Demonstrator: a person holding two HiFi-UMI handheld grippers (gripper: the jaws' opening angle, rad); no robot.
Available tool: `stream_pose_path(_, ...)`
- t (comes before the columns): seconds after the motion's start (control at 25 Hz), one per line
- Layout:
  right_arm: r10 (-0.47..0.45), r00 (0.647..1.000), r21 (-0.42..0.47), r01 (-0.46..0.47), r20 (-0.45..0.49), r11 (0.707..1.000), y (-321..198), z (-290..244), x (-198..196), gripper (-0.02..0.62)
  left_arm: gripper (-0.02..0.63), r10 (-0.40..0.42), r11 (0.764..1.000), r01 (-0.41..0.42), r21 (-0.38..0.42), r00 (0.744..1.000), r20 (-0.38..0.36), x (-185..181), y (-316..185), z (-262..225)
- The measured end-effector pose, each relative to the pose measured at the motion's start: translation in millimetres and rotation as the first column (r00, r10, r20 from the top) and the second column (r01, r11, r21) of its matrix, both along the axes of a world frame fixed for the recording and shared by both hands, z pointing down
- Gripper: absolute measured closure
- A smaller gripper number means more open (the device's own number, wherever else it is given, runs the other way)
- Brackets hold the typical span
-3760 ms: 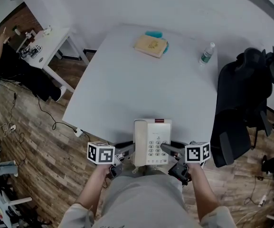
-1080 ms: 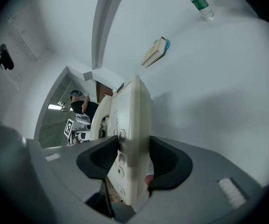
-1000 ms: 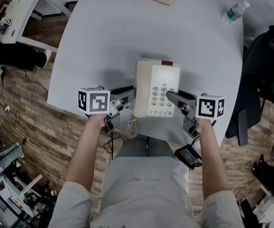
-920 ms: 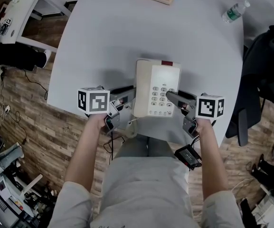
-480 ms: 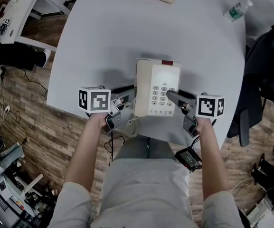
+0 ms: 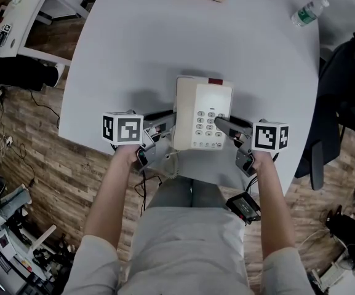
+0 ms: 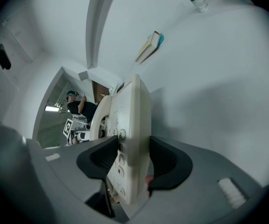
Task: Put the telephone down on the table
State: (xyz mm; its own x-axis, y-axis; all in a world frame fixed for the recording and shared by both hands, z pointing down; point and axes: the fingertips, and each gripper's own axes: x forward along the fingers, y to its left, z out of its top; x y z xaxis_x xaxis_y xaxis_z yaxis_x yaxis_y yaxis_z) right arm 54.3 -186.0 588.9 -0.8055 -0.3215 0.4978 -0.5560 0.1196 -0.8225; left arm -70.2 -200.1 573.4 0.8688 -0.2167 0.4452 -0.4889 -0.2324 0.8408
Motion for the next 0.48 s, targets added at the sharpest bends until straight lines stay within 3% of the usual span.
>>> stream_pose_path(0.48, 0.015, 1.0, 0.0, -0.015, -0.01, 1.0, -2, 10, 2, 0.376, 0.486, -0.027, 0.999, 0.027, -0.019, 0.999, -0.027, 0, 0, 12)
